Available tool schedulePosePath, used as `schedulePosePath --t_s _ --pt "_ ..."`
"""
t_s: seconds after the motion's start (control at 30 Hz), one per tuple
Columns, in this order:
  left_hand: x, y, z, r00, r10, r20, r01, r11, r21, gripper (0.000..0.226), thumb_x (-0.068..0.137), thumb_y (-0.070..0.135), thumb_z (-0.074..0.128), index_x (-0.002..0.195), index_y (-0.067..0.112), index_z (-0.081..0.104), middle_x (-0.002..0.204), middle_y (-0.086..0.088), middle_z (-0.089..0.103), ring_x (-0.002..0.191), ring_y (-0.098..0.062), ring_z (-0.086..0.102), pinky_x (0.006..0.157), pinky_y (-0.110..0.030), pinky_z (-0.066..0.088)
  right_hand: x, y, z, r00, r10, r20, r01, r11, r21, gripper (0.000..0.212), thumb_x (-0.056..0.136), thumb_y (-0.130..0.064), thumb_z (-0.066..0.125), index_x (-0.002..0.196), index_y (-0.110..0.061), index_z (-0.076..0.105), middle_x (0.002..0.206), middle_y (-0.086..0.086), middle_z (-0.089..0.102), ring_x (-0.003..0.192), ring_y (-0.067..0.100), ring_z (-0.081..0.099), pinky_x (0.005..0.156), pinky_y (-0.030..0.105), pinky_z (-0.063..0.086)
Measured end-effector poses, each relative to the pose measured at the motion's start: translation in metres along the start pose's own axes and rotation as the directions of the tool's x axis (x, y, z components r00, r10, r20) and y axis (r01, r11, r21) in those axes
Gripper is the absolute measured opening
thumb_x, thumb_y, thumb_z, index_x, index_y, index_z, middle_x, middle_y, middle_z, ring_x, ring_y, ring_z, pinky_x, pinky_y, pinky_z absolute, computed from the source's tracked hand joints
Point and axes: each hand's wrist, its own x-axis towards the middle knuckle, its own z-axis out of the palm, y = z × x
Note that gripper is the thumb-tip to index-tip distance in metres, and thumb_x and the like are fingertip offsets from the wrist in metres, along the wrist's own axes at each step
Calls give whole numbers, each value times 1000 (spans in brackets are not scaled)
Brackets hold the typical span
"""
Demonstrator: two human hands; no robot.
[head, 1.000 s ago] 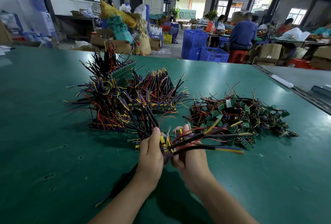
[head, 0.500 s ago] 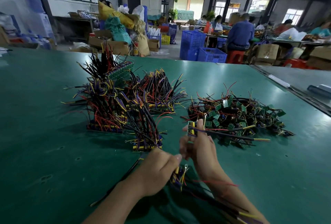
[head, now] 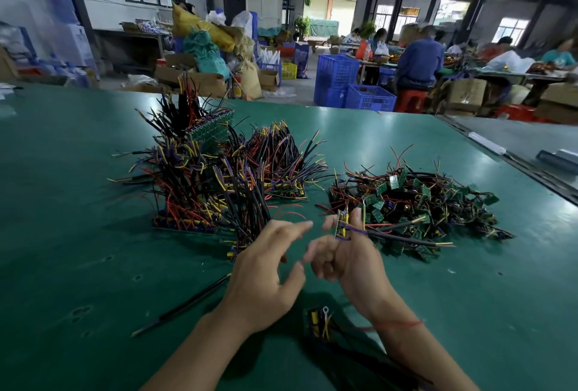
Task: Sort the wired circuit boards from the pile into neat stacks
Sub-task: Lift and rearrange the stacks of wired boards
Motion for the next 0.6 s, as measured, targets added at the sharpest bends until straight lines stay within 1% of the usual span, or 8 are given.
schedulePosePath --t_s 0.07,0.13,0.23,0.37,0.43,0.5,0.53,0.6 --pt "-1 2 0 999 39 13 -39 999 -2 42 81 27 57 123 29 58 112 16 54 98 1 55 80 -18 46 1 1 -2 999 -13 31 14 999 -29 85 82 -64 8 59 -6 66 56 16 56 42 18 40 42 23 25" --pt "-1 1 2 996 80 -49 -79 997 19 31 83 24 61 113 19 68 105 10 61 96 -7 60 81 -26 50 2 4 -4 999 -6 41 7 1000 -19 87 85 -64 7 61 -4 66 55 13 61 38 18 44 41 23 27" --pt "2 -2 5 980 134 -148 -126 990 62 20 85 20 64 100 11 74 95 6 67 88 -10 62 78 -27 51 3 8 -4 1000 -9 -4 9 1000 17 60 85 -66 15 88 -14 46 60 12 68 36 20 50 38 20 29" --pt "2 -3 4 968 170 -187 -158 984 79 11 84 16 67 92 12 73 90 7 70 82 -10 62 76 -25 49 4 10 -5 999 -31 -25 31 999 -4 59 76 -68 26 91 -14 44 67 14 71 36 22 54 37 19 32" --pt "1 -3 4 975 152 -165 -142 987 72 11 83 16 67 91 13 72 89 8 69 81 -8 60 74 -26 50 4 10 -6 998 -48 -33 48 999 -26 62 78 -68 26 85 -13 54 69 20 71 38 24 55 39 20 34" --pt "0 -2 2 989 95 -117 -86 993 80 13 82 22 64 92 17 72 87 13 67 80 -6 58 71 -26 50 2 13 -10 996 -78 -37 72 987 -146 78 80 -72 24 75 -9 69 74 29 69 47 28 55 47 25 37" --pt "0 -1 0 995 48 -87 -40 995 96 15 83 28 62 92 20 72 85 16 65 79 -5 58 68 -26 50 1 15 -12 996 -89 -28 81 971 -224 80 82 -74 22 75 -15 75 76 31 68 54 29 55 52 27 39" --pt "0 1 -2 999 -30 -34 34 989 144 22 83 39 56 89 26 72 77 17 63 71 -3 58 61 -28 51 -3 18 -13 995 -98 2 93 943 -319 85 82 -80 22 74 -15 76 71 25 69 58 28 56 55 25 41"
